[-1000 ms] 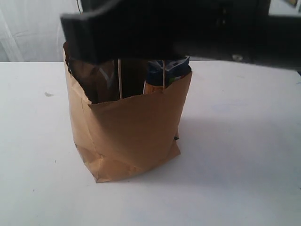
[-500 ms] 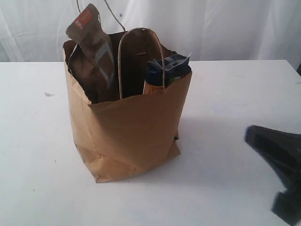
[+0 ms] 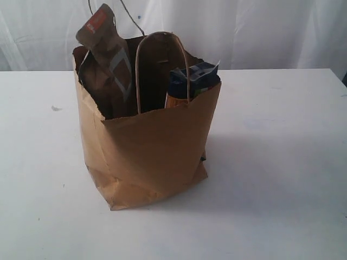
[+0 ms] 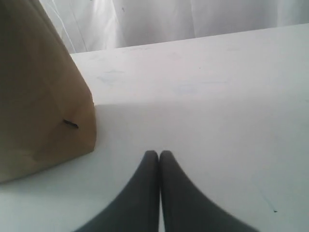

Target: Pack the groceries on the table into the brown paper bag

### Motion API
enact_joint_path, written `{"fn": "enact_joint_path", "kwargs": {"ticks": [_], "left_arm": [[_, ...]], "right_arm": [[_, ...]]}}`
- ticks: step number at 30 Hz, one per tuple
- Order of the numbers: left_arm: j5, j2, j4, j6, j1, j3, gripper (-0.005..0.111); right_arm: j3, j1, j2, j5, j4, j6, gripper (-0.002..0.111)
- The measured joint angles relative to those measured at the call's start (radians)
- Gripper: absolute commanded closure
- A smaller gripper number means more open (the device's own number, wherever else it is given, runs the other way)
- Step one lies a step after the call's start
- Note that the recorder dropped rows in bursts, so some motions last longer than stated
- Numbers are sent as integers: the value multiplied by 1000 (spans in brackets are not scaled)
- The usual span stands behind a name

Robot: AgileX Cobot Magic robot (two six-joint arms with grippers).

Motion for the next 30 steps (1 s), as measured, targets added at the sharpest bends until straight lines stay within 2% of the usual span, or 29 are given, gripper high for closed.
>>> {"fn": "enact_joint_path", "kwargs": {"ticks": [8, 30], "left_arm": [[0, 0, 0, 0, 0, 0, 107], [0, 0, 0, 0, 0, 0, 107]], "right_arm": [[0, -96, 0, 10, 2, 2, 108], [0, -102, 0, 10, 2, 2, 108]]}}
